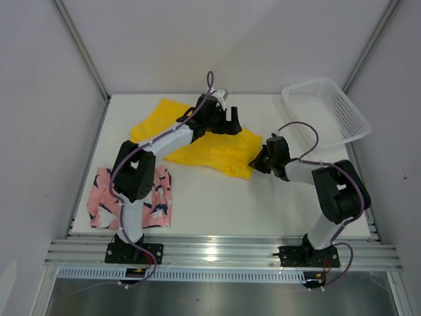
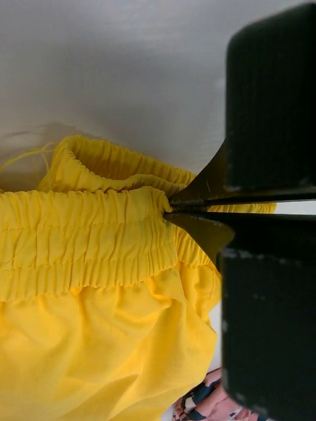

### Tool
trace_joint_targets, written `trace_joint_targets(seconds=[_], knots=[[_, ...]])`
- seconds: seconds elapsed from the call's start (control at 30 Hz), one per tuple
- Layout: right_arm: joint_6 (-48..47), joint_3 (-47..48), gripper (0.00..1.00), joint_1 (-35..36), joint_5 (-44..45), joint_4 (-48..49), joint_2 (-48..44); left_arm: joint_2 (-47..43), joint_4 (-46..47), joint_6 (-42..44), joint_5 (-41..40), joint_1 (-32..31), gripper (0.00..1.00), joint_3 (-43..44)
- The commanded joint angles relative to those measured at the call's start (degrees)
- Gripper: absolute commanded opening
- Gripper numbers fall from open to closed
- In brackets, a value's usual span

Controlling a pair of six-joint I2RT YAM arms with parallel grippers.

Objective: Fold and stack the shorts

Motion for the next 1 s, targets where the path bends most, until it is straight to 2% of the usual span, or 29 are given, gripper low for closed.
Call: trace_joint_targets(seconds=[0.0,0.03,0.1,0.13,0.17,0.33,0.47,0.57,0.67,0.83,0.97], knots=[[-0.6,1.4,0.00,1.7,4.1,-8.4,5.2,1.2,-1.6,1.8,2.2,-1.7,0.99,2.6],[-1.0,1.6,0.01,1.5,4.0,-8.6,5.2,1.0,-1.3,1.6,2.2,-1.8,0.99,2.3],[-1.4,1.1,0.18,1.1,3.8,-7.9,2.2,-0.3,0.5,1.0,2.3,-1.9,0.99,-0.7],[-2.1,0.6,0.30,0.8,3.9,-7.7,0.9,-0.8,0.9,0.8,2.5,-1.9,0.99,-1.5],[-2.5,0.6,0.51,0.7,4.0,-7.8,-0.5,-1.4,1.3,0.9,2.5,-1.9,0.99,-2.9],[-3.5,-0.3,0.74,-1.9,-1.7,-7.9,-8.2,-4.1,1.1,1.2,0.5,-1.9,0.98,-6.5],[-3.0,-1.8,0.80,-5.1,-7.6,-5.8,-9.7,-6.3,3.2,0.6,-1.7,-2.1,0.95,-12.6],[-1.0,-4.8,0.82,-7.2,-12.1,-1.9,-9.0,-6.3,3.9,1.1,-2.6,-2.5,0.82,-14.2],[0.3,-6.8,0.84,-9.0,-15.8,5.7,-7.2,-4.6,4.1,2.0,-3.3,-3.1,0.74,-14.0],[0.8,-6.7,0.83,-10.5,-20.5,12.1,-2.5,-1.1,2.7,3.7,-5.8,-4.6,0.70,-11.3],[2.3,-6.7,0.84,-10.3,-21.6,14.8,-0.1,0.5,1.5,5.0,-7.3,-5.6,0.60,-10.7]])
